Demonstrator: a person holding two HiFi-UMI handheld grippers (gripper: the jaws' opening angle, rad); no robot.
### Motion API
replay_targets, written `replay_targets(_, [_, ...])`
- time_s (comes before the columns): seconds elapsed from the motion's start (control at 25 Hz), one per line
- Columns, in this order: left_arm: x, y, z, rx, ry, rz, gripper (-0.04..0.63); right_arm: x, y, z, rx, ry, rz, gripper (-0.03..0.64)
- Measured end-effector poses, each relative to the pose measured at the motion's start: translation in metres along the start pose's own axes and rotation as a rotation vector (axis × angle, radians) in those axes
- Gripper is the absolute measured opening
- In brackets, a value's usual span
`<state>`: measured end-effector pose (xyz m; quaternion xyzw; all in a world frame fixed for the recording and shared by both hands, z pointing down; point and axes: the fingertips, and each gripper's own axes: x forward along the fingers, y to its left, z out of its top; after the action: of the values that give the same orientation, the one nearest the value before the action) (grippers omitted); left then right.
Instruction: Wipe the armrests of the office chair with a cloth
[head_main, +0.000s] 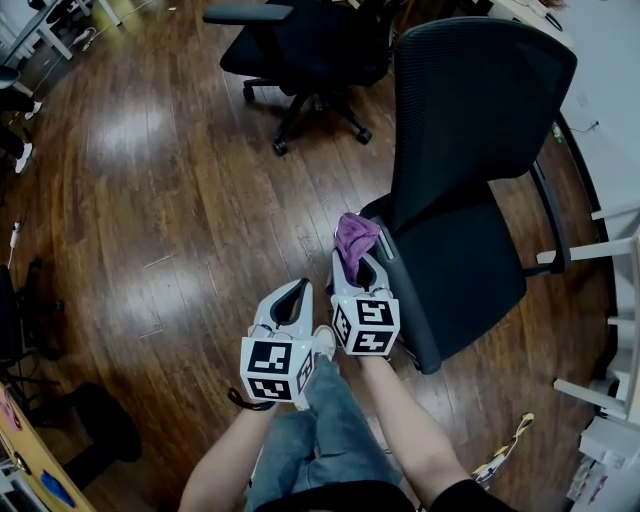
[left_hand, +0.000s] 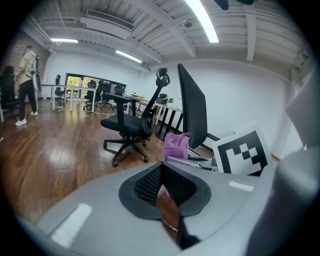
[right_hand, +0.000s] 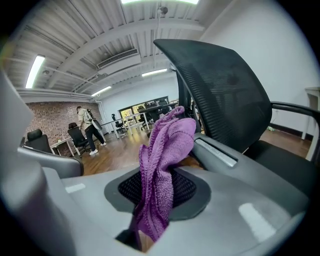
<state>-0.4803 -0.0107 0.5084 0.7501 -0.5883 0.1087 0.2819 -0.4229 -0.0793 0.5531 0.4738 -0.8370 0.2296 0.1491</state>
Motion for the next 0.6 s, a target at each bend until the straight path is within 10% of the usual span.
replay_targets(0.6, [-0.061,-0.047,-0.051,0.039,-0.007,-0.067,0.005,-0.097,-0.006,-0.051,-0.007,-0.023,-0.08,0.098])
